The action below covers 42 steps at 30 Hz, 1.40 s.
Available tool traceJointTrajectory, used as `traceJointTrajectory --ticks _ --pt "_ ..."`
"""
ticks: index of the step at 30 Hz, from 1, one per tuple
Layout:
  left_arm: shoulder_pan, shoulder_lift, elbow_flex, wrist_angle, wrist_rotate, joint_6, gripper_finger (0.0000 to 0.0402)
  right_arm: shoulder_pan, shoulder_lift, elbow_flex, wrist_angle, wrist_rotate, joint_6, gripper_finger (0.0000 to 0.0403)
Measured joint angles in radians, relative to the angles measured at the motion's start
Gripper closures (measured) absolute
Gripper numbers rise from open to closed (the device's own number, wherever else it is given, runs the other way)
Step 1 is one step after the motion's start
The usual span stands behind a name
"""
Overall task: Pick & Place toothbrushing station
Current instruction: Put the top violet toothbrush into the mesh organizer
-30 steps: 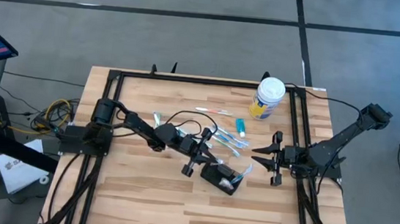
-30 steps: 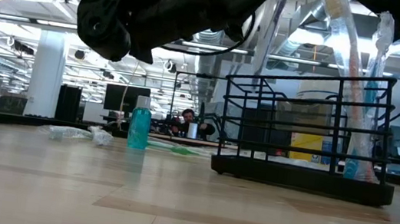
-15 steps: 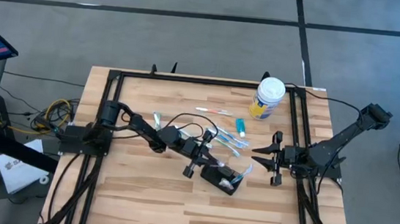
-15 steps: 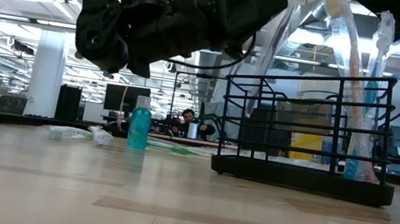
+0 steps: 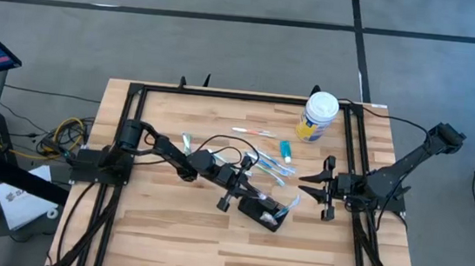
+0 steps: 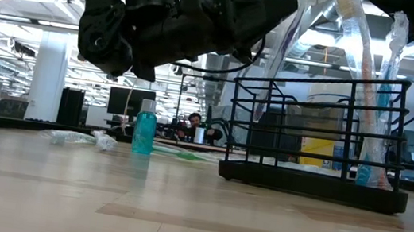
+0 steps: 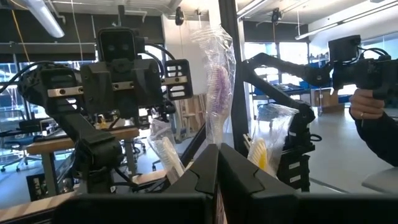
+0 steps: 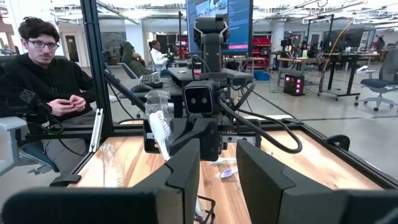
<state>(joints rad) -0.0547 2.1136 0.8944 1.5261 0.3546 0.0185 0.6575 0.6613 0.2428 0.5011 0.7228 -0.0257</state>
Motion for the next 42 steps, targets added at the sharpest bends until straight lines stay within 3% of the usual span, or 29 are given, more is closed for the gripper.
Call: traceJointTrajectory --ticks 17,31,42 --pt "0.0 0.0 0.0 0.0 -0.005 -0.001 0.0397 0.0 0.0 0.0 0.0 0.0 0.0 0.0305" --pt "0.0 0.001 0.0 -0.004 -0.068 -0.001 0.033 0.0 0.0 0.0 -0.001 0.0 0.0 0.0305" --pt "0.0 -0.012 0.0 -0.001 -0.068 -0.001 0.0324 0.0 0.0 0.0 -0.001 0.0 0.0 0.0305"
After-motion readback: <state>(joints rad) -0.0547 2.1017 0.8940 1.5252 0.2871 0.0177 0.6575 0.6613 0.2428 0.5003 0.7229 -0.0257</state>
